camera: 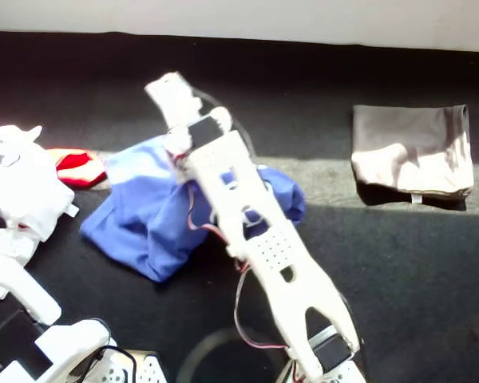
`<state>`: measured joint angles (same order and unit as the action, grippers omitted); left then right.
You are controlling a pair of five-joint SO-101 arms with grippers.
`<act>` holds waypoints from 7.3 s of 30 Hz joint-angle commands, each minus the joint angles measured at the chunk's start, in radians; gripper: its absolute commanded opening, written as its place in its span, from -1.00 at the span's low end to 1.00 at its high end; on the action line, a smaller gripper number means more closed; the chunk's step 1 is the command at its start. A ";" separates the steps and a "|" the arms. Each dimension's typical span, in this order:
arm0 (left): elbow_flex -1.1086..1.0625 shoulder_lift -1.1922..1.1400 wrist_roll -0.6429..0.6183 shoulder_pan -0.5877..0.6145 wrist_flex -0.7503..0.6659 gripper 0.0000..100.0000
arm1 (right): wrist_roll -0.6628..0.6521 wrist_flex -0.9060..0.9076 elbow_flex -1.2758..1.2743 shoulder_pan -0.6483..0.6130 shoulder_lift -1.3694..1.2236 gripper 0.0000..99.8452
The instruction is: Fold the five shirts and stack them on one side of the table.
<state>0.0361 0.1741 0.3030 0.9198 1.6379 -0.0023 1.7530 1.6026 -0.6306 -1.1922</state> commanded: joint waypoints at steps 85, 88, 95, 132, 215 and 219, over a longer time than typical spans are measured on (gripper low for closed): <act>0.564 -0.789 -0.152 -1.391 -0.031 -0.98 | -0.362 -0.314 -2.546 1.119 2.486 -0.48; 0.622 -0.760 -0.149 -1.366 0.008 -0.98 | -0.361 -0.314 -2.557 1.121 2.486 -0.48; 0.654 -0.760 -0.147 -1.254 0.009 -0.95 | -0.359 -0.314 -2.549 1.119 2.486 -0.48; 0.822 -0.914 -0.153 -1.021 -0.060 -0.98 | -0.313 -0.346 -2.552 0.997 2.476 -0.48; 0.328 -0.245 -0.026 -0.579 0.123 -0.98 | -0.005 -0.354 -1.492 0.208 1.230 -0.70; 0.308 -0.246 -0.026 -0.526 0.110 -0.98 | 0.124 -0.492 -1.567 0.091 1.113 -0.47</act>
<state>0.3475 -0.1189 0.2739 0.3552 1.7607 0.0468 1.3495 0.0806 -0.4603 -0.0353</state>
